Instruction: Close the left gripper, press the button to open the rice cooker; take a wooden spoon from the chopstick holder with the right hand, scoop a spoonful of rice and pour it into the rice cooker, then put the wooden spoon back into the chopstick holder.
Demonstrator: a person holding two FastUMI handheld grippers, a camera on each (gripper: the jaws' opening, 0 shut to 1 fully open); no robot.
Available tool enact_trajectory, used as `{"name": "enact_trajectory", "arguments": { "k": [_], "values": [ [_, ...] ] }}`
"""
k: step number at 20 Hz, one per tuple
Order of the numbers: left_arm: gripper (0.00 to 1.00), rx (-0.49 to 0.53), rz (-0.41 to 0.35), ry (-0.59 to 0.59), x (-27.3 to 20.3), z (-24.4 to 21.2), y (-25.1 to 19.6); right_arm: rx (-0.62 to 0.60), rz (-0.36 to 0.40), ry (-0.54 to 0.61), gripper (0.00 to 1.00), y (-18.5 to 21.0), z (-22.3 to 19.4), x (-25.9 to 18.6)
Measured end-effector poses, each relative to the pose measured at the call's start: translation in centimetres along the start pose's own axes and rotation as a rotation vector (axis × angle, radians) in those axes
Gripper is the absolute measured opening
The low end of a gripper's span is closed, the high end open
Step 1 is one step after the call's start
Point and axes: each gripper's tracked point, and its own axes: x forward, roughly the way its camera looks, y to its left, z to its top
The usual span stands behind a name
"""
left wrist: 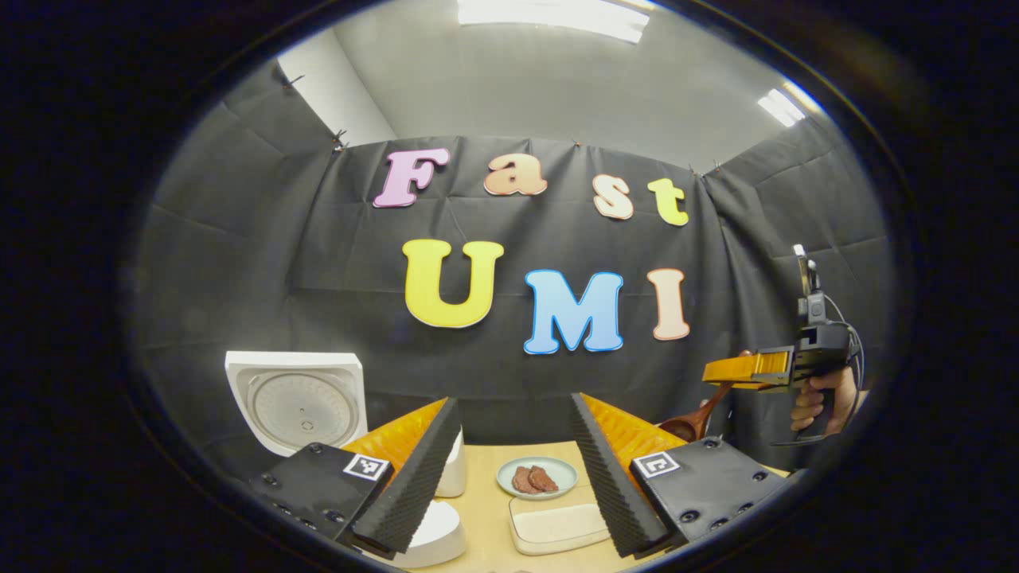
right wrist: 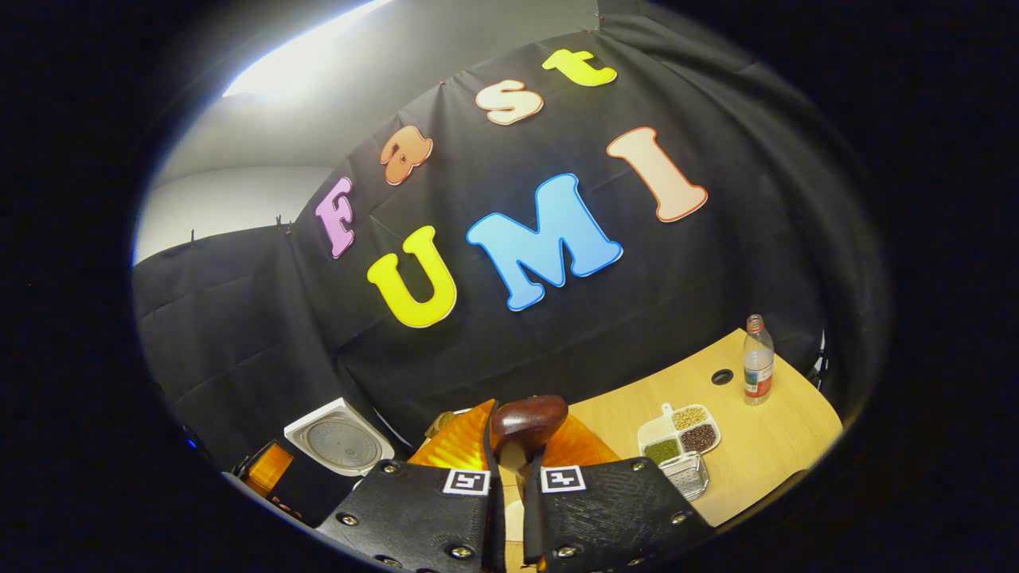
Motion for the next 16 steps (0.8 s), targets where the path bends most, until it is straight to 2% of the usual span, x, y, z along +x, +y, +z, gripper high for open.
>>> {"name": "enact_trajectory", "arguments": {
  "k": [1, 2, 9, 16],
  "values": [
    [0.96, 0.003, 0.003, 0.000, 0.3, -0.1, -0.4, -0.003, -0.026, 0.003, 0.09, -1.3, -0.1, 0.1],
    [0.96, 0.003, 0.006, 0.001, 0.4, -0.1, -0.7, -0.005, -0.050, 0.004, 0.09, -0.2, -2.0, -2.7],
    [0.96, 0.014, 0.052, 0.019, 1.0, -0.4, -2.0, -0.007, -0.171, 0.024, 0.09, -7.7, -3.0, -1.3],
    [0.95, 0.033, 0.113, 0.036, 0.9, -0.1, -2.2, -0.011, -0.211, 0.094, 0.09, -11.6, -7.5, 1.5]
  ]
}}
